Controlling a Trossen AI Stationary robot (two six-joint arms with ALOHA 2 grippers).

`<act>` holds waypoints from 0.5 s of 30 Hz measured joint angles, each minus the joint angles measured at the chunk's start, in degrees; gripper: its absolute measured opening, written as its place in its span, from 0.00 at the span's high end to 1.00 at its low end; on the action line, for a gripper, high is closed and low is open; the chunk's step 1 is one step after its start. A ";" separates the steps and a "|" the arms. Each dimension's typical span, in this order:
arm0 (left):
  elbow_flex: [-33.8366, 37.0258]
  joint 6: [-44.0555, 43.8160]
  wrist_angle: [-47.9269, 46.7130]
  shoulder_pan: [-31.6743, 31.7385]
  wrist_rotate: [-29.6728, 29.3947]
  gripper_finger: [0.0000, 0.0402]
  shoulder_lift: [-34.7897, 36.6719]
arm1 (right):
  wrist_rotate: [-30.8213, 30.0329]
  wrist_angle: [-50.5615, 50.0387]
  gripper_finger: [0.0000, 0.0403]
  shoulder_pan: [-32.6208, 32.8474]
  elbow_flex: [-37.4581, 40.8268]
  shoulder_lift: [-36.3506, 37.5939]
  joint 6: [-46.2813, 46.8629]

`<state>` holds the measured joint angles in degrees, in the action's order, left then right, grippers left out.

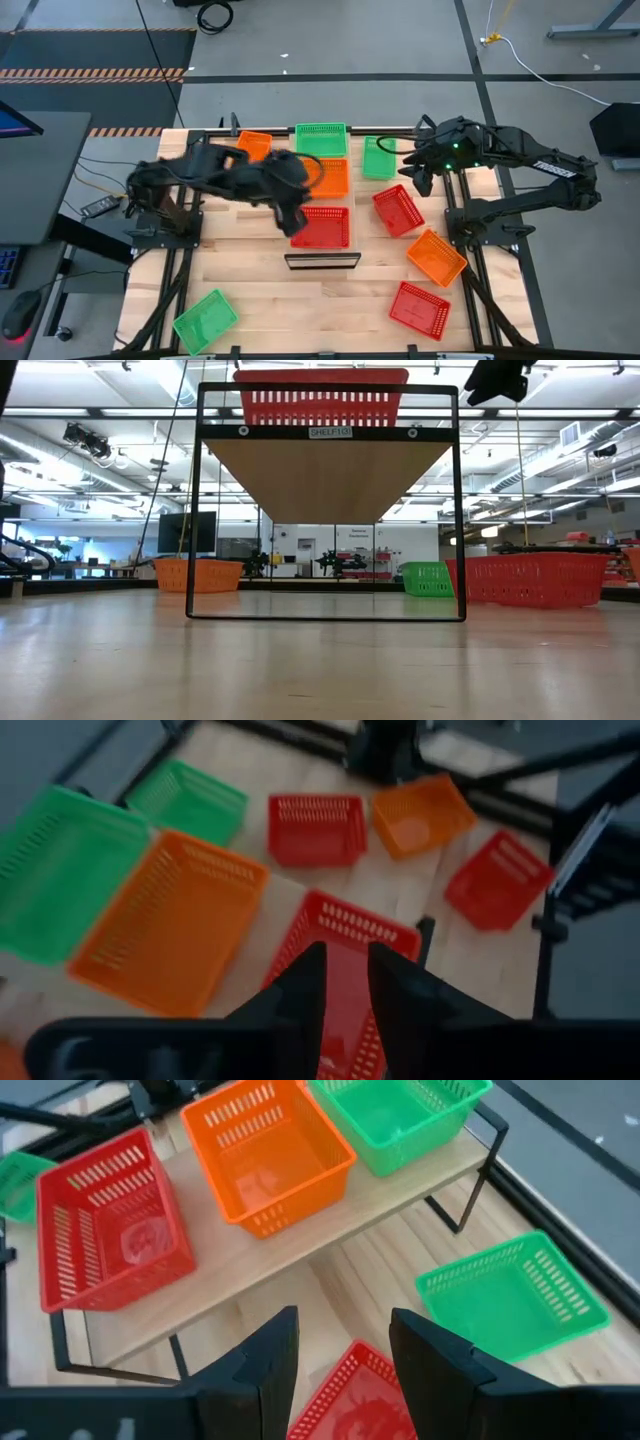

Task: Stack baskets on shelf by color
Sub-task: Stack the top red bin on top of the red bin on the shelf

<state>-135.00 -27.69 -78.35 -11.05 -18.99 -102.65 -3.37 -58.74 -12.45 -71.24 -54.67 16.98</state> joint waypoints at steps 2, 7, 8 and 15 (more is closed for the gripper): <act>-0.04 0.05 0.10 -0.02 -1.58 0.81 1.69 | 0.03 -0.06 0.59 0.00 0.00 -0.39 -0.92; 0.00 0.04 -0.28 -0.38 -6.68 0.82 5.29 | 0.25 -0.31 0.59 0.00 0.00 -1.51 -0.17; 0.00 0.01 -0.28 -0.57 -8.28 0.82 5.83 | 0.40 -0.62 0.59 0.00 0.00 -1.84 -0.08; 0.00 1.39 1.55 -4.24 -20.99 0.81 6.62 | 0.45 -6.25 0.59 0.00 0.00 -4.51 2.62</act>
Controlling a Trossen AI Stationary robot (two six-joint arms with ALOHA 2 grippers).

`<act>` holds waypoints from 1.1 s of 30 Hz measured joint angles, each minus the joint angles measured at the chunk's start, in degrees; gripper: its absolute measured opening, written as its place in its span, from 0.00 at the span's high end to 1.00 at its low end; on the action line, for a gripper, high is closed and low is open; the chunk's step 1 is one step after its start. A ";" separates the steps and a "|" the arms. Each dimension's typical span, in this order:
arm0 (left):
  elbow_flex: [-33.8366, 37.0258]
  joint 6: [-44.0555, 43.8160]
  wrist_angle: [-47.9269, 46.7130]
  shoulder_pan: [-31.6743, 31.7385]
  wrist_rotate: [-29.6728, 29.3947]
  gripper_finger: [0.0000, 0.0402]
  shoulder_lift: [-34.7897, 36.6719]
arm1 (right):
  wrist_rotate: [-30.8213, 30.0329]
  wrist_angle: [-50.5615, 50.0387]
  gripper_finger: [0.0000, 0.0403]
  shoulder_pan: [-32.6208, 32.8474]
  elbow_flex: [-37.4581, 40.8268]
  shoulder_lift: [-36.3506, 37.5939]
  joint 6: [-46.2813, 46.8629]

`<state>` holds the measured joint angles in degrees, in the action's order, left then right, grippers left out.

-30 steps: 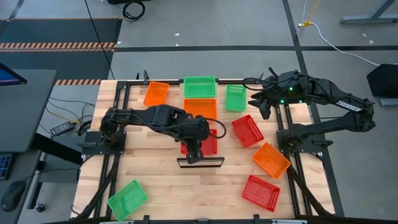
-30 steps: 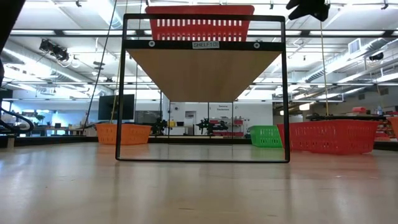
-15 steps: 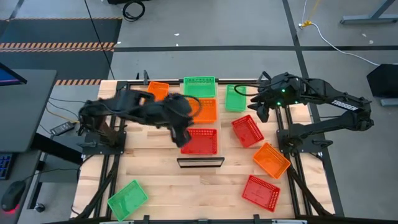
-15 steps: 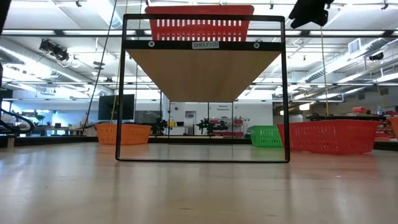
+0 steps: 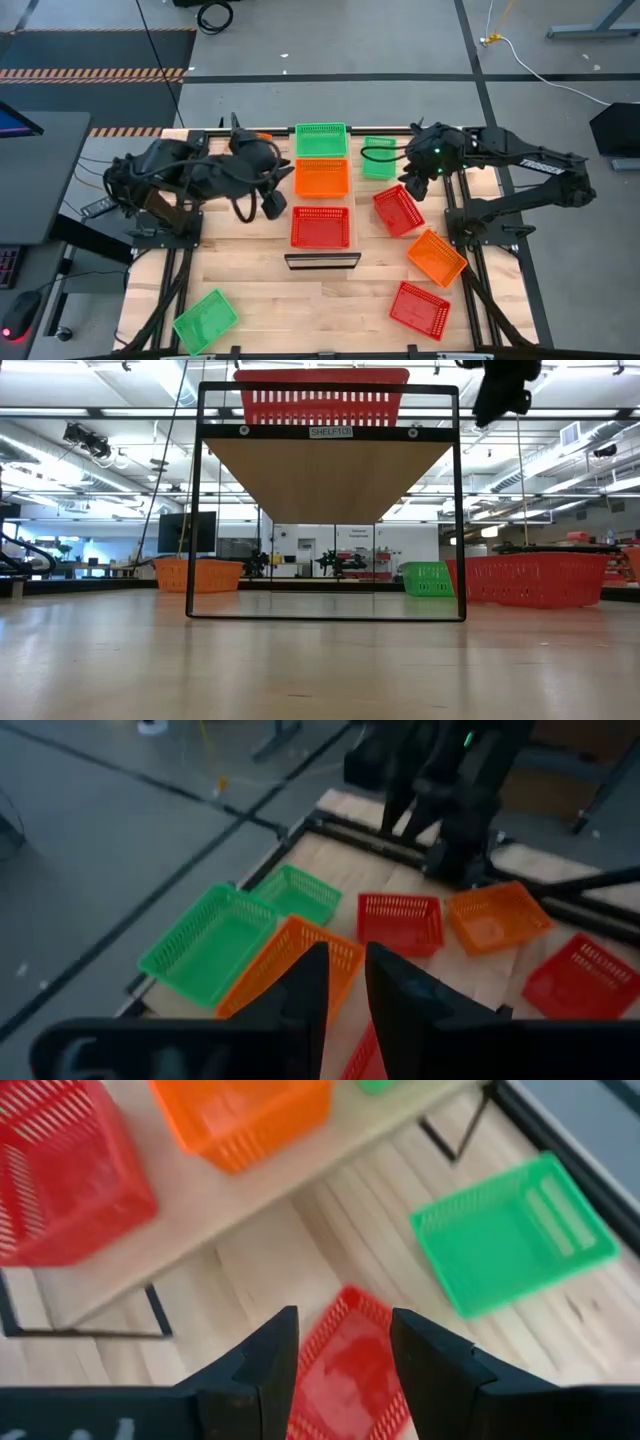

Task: Stack baskets on shelf by color
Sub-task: Stack the top red bin on top of the red bin on the shelf

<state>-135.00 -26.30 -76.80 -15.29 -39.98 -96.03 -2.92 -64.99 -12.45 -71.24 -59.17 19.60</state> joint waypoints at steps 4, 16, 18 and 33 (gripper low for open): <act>1.77 1.34 3.05 -1.21 -0.62 0.83 -0.33 | -0.61 -4.02 0.55 -0.45 0.00 -1.89 4.10; 18.90 8.97 30.64 -1.24 13.37 0.91 0.32 | -1.98 -13.78 0.37 -2.76 0.00 -7.37 6.19; 20.03 9.02 31.98 -0.97 14.02 0.92 1.38 | -1.68 -14.08 0.35 -2.90 0.00 -7.27 5.86; 20.22 15.37 47.56 -0.31 20.11 0.96 8.14 | 5.00 -13.25 0.35 -3.95 9.78 -6.06 14.94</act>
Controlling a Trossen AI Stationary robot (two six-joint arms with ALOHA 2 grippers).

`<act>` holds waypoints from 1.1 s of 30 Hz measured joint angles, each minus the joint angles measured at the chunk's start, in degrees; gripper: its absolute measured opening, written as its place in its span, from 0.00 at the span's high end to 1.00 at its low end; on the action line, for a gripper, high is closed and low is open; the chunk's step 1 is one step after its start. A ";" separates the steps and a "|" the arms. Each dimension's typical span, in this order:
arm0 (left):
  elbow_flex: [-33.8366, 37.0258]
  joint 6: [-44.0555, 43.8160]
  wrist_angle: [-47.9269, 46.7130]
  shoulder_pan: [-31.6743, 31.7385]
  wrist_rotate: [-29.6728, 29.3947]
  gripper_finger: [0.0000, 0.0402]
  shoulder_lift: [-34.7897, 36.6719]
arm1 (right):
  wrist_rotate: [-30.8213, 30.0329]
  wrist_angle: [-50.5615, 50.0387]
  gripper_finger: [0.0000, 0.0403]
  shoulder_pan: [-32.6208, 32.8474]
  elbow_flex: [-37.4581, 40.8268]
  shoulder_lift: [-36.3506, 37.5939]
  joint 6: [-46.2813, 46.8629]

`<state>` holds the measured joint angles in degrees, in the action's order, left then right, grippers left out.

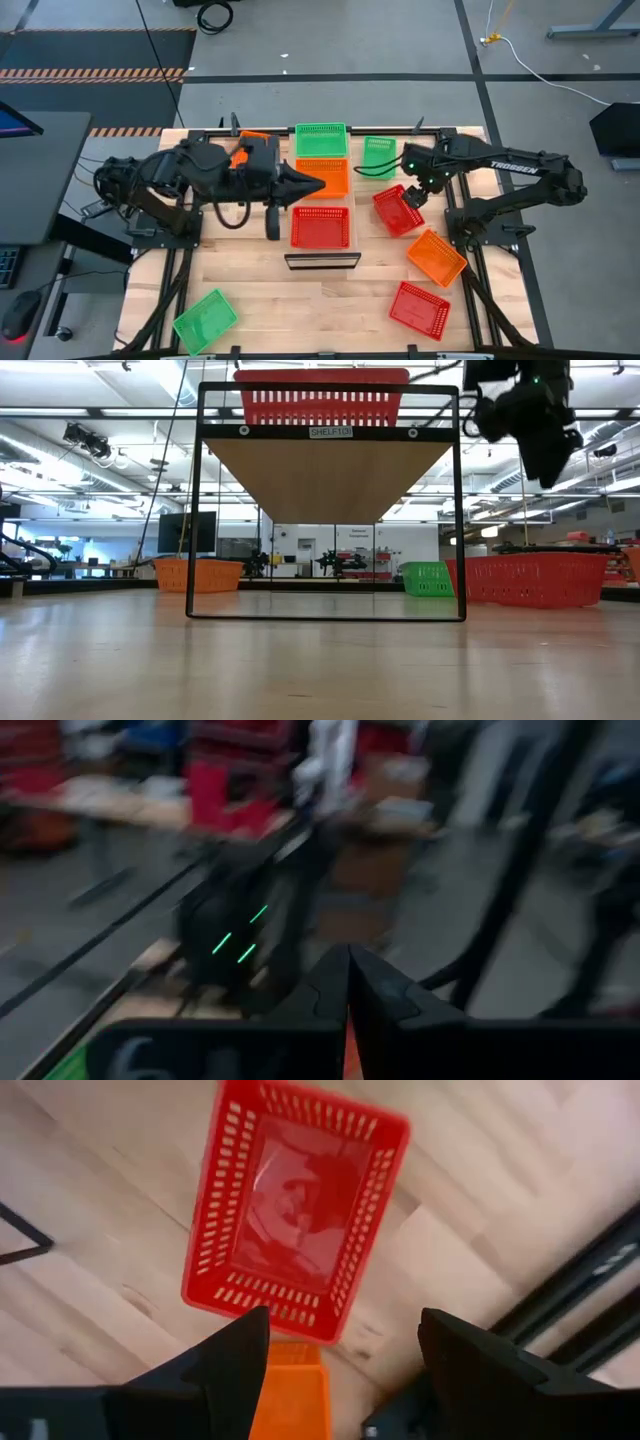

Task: Stack baskets on shelf by color
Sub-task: Stack the top red bin on top of the red bin on the shelf

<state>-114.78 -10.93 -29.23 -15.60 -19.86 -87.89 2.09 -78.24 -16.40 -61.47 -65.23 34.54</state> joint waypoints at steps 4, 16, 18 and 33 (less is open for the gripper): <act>0.00 1.19 2.92 -0.02 3.79 0.97 -0.33 | 0.72 2.18 0.35 1.21 4.11 0.00 1.77; 6.26 2.05 7.31 1.67 8.55 0.97 -0.34 | 0.46 5.85 0.35 3.27 9.47 0.00 3.99; 11.52 0.58 12.70 3.03 11.30 0.98 0.02 | 0.34 6.62 0.35 3.27 10.05 0.00 4.59; 29.29 -6.49 18.38 7.67 13.53 0.98 13.88 | -9.62 12.64 0.36 1.68 11.81 -0.80 4.50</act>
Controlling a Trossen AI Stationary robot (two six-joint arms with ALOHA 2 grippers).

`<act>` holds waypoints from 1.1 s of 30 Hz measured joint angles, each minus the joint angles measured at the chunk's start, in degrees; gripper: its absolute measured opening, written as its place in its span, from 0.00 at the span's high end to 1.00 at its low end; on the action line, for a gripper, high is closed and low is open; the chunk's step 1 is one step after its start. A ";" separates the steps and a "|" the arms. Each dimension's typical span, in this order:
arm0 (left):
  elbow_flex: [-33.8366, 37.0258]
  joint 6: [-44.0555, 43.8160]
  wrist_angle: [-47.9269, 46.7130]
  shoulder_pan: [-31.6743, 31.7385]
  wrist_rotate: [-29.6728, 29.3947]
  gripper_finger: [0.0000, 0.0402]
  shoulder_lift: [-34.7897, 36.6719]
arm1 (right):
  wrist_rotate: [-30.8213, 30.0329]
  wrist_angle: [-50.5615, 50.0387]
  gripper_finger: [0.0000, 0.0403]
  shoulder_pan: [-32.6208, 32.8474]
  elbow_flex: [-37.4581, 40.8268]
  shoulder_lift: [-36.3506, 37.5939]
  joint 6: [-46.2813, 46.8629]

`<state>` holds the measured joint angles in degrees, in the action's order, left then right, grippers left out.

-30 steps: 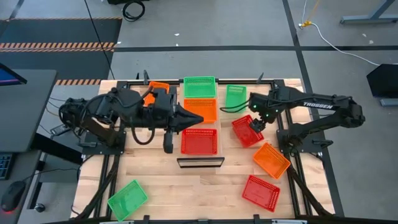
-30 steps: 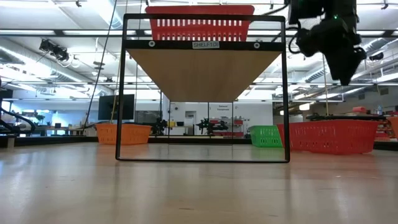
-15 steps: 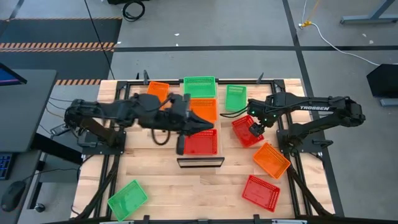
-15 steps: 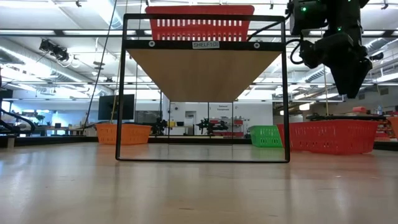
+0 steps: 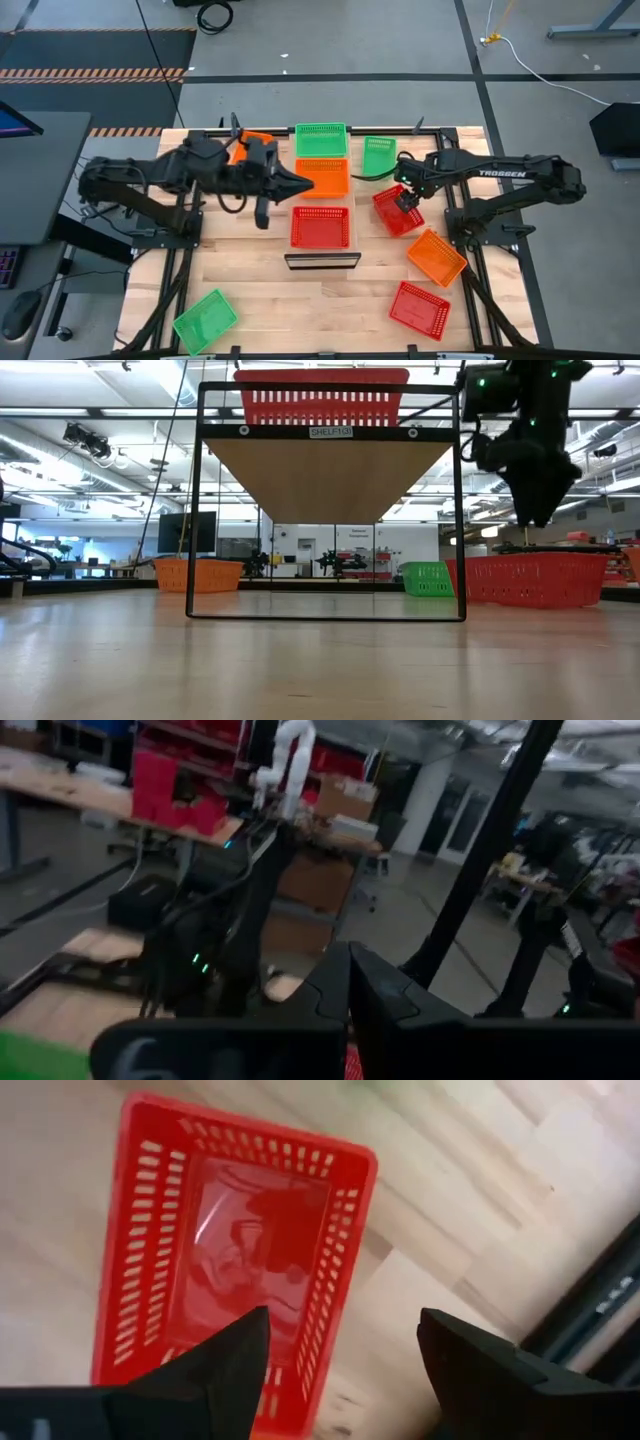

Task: Stack baskets on shelf by color
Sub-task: Stack the top red bin on top of the red bin on the shelf

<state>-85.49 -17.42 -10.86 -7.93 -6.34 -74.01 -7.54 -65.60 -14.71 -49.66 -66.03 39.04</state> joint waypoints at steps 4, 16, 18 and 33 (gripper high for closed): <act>0.04 -1.55 -3.53 -1.08 -1.66 0.98 2.04 | 4.13 5.08 0.38 -1.49 4.22 -0.16 0.16; 0.02 -5.11 -6.29 -6.12 -7.46 0.98 2.87 | 8.55 14.43 0.40 -1.67 13.06 -0.08 0.00; 0.02 -6.53 -7.40 -6.19 -8.06 0.97 2.83 | 8.60 16.11 0.41 -1.67 13.89 -0.08 -0.12; 0.02 -8.99 -8.80 -6.20 -8.08 0.98 2.81 | 8.35 16.97 0.94 -1.67 17.15 0.16 -8.22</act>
<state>-85.47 -26.41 -19.66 -14.13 -14.41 -71.20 0.81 -48.63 -16.38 -32.51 -65.87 30.82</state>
